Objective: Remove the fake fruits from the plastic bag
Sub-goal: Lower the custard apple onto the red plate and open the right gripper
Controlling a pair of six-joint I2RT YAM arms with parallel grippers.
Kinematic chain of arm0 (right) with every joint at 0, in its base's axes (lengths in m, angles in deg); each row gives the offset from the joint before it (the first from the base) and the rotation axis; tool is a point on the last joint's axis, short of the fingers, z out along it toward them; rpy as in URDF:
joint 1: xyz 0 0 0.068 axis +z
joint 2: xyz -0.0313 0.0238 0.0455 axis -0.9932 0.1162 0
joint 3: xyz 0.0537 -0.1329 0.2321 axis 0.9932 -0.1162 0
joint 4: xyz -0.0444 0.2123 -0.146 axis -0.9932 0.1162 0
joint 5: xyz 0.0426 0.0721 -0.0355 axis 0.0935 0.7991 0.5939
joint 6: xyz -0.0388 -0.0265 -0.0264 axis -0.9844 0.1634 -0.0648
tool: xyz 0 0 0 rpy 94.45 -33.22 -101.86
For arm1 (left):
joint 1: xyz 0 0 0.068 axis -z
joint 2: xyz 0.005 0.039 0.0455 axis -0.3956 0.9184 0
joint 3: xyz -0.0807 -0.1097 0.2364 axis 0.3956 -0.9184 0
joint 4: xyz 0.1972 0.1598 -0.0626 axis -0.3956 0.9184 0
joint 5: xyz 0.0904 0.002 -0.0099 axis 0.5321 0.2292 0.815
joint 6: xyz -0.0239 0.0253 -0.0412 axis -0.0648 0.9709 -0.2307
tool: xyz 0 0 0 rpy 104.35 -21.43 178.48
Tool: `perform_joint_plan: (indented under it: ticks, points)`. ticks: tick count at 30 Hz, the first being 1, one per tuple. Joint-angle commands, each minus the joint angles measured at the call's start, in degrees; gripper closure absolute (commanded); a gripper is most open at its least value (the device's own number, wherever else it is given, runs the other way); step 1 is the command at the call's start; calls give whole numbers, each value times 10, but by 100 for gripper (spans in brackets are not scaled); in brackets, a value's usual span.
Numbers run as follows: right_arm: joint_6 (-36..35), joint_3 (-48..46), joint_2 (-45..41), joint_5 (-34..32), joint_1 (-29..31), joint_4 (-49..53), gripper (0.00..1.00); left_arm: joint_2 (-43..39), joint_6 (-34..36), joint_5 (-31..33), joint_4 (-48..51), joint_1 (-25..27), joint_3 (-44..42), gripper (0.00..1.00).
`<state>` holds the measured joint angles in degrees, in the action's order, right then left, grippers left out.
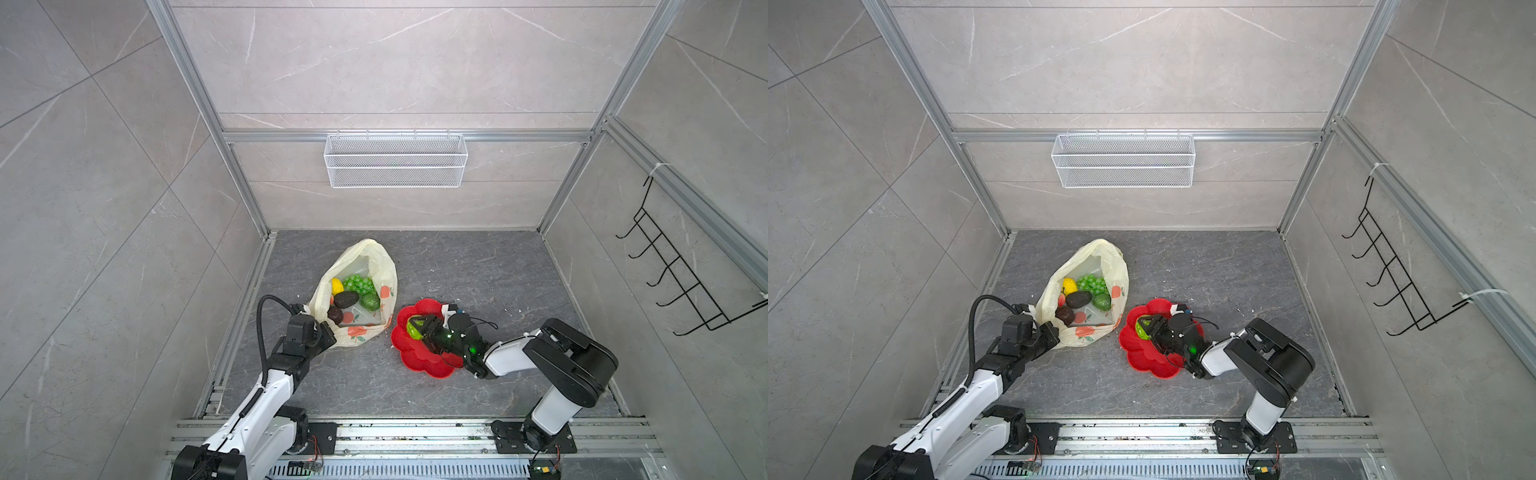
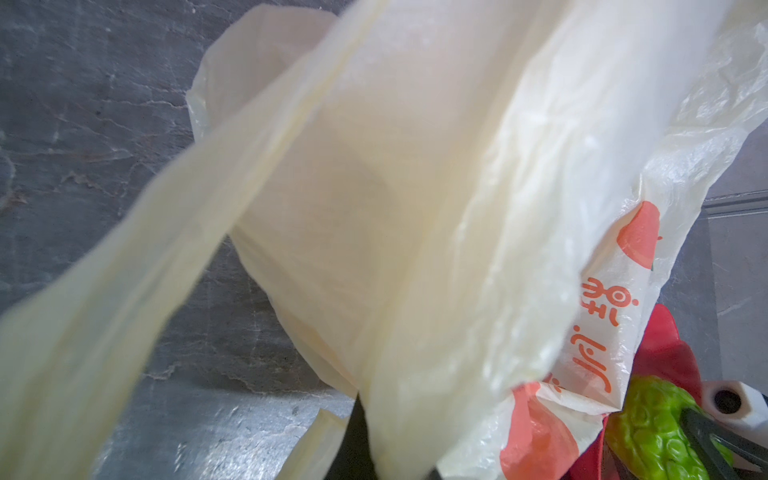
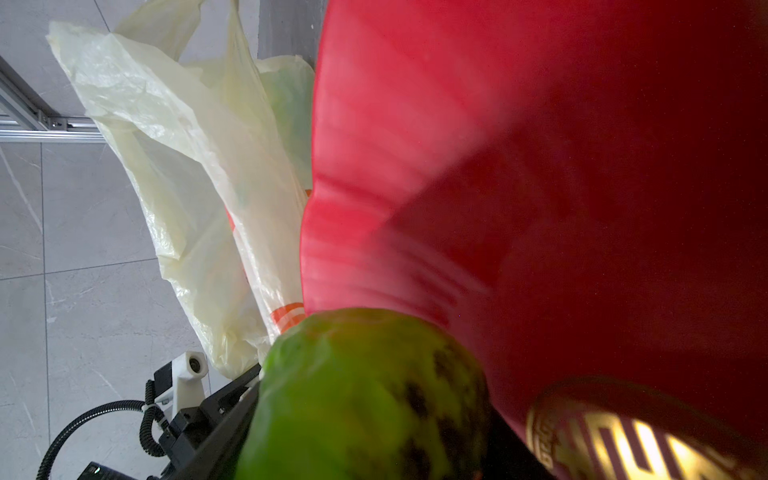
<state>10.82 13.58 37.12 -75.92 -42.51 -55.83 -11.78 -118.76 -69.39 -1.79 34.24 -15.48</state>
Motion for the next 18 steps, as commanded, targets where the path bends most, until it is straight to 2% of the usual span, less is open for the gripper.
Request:
perform_joint_plan:
  ticks: [1, 11, 18]
  points:
    - [18, 8, 24, 12, -4, -39, 39, -8, 18, 12, -19, -2, 0, 100]
    - [29, -8, 22, 8, -6, -34, 26, -9, 18, 13, -19, -2, 1, 100]
    - [22, -30, -22, -10, -7, 4, 25, -11, 19, 14, -19, -2, -1, 100]
